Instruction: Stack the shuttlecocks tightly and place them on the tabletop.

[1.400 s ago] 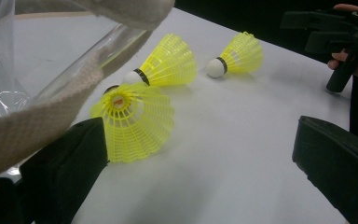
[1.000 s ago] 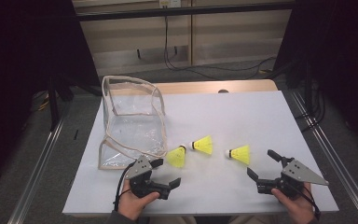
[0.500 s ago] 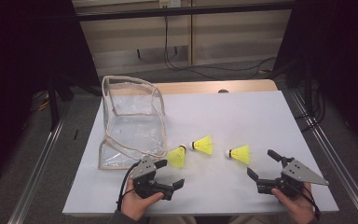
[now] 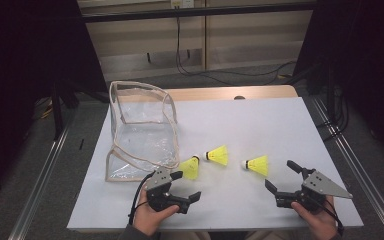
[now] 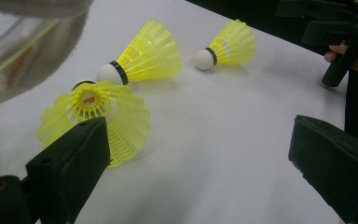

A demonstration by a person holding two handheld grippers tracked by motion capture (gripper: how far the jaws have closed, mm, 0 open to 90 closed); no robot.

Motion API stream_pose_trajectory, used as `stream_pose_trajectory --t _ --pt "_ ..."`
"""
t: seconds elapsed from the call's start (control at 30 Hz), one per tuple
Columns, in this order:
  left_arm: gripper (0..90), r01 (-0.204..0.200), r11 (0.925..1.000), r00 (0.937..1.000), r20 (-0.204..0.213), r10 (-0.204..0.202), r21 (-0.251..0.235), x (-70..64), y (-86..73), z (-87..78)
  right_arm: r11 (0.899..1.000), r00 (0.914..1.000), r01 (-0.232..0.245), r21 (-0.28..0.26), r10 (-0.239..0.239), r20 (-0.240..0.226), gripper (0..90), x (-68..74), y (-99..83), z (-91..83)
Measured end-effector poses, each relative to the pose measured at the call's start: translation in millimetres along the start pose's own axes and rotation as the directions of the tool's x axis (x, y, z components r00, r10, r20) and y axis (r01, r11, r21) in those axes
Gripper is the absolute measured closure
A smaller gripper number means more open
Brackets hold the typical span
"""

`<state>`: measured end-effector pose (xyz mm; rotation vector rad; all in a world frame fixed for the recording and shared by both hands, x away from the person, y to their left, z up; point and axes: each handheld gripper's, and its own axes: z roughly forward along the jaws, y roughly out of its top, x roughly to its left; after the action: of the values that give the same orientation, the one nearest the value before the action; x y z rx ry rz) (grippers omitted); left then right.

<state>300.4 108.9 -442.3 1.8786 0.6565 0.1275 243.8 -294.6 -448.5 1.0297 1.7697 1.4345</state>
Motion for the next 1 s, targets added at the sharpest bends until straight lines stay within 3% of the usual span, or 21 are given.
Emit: stream_pose_trajectory --t 0.77,1.0 --pt "5.9 -0.007 0.9995 0.9999 -0.013 0.007 0.032 -4.5 4.6 14.5 1.000 1.0000 -0.003 -0.002 0.003 0.001 3.0 -0.2 -0.1 0.0" --pt "6.4 -0.025 0.9989 0.9996 -0.014 0.026 0.039 -6.7 6.6 20.0 1.000 1.0000 0.002 -0.002 -0.002 0.005 3.0 -0.7 0.1 -0.6"
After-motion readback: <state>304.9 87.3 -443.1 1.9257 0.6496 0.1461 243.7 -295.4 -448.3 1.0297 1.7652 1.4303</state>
